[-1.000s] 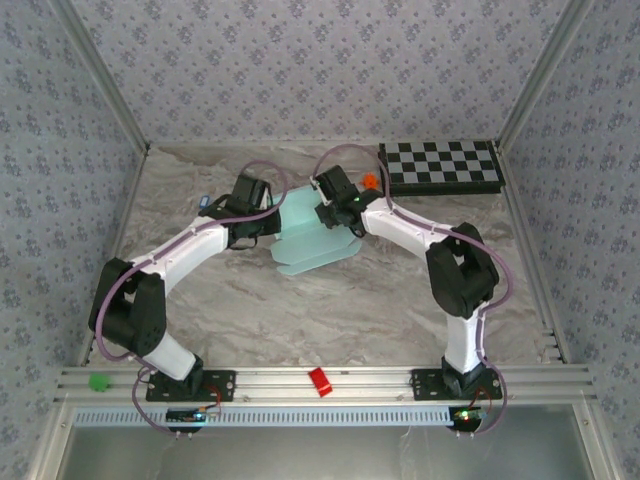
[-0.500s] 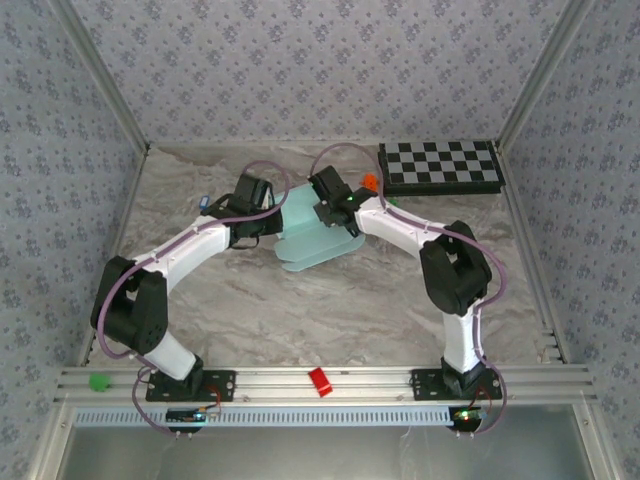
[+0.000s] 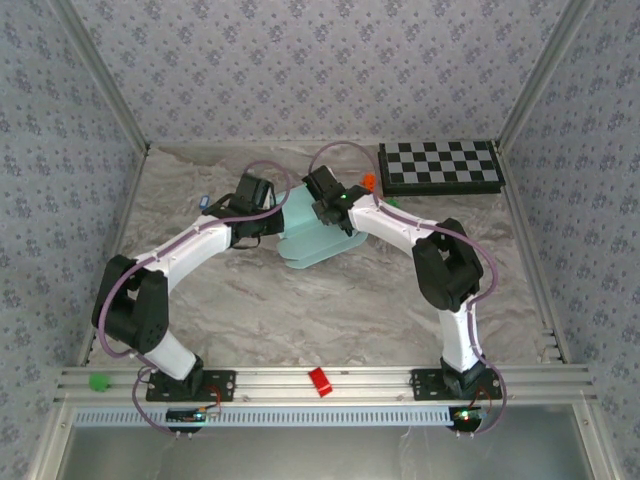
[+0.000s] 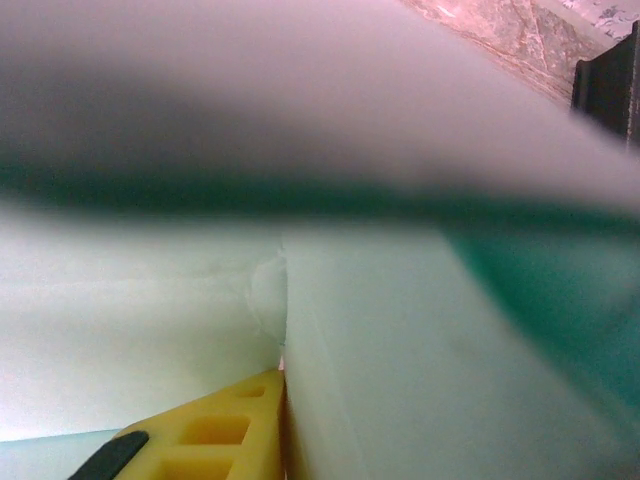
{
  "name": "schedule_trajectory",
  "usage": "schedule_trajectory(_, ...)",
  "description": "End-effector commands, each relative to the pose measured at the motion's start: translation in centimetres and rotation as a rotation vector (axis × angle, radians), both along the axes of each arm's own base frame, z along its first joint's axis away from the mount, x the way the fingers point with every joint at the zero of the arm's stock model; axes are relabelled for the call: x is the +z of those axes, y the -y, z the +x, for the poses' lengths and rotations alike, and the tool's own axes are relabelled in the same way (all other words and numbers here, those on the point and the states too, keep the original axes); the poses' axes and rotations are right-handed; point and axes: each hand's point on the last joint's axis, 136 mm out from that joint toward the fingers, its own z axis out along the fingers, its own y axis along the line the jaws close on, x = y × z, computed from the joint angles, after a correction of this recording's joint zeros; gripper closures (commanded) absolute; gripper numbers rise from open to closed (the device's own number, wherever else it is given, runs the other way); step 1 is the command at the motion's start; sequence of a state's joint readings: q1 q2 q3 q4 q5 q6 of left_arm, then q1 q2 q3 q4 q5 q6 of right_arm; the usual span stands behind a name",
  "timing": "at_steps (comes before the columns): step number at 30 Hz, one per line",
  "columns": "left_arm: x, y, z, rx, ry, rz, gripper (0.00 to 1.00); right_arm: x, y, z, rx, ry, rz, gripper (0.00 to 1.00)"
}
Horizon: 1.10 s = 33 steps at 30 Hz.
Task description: Fold the paper box
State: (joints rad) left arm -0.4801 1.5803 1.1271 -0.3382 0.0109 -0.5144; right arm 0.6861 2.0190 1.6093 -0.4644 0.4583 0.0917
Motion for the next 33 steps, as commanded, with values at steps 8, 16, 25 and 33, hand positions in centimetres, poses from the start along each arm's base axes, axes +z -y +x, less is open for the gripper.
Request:
schedule_trajectory(8,0.0,-1.7,-0.2,0.034,-0.029,0.070,1.00,-1.8,5.4,0.2,-0.115,-0.048,-0.144,0.83)
schedule_trajectory(16,-0.4,-1.5,-0.1,0.034,-0.038,0.065,1.00,-0.6,0.5,-1.4,0.085,-0.064,0.112,0.79)
schedule_trajectory(25,-0.6,-1.3,0.0,0.032,-0.041,0.071,1.00,0.1,-0.5,-2.1,0.109,-0.082,0.211,0.68)
schedule_trajectory(33,-0.8,-1.2,0.0,0.030,-0.047,0.076,1.00,0.8,-0.8,-2.2,0.120,-0.086,0.263,0.57)
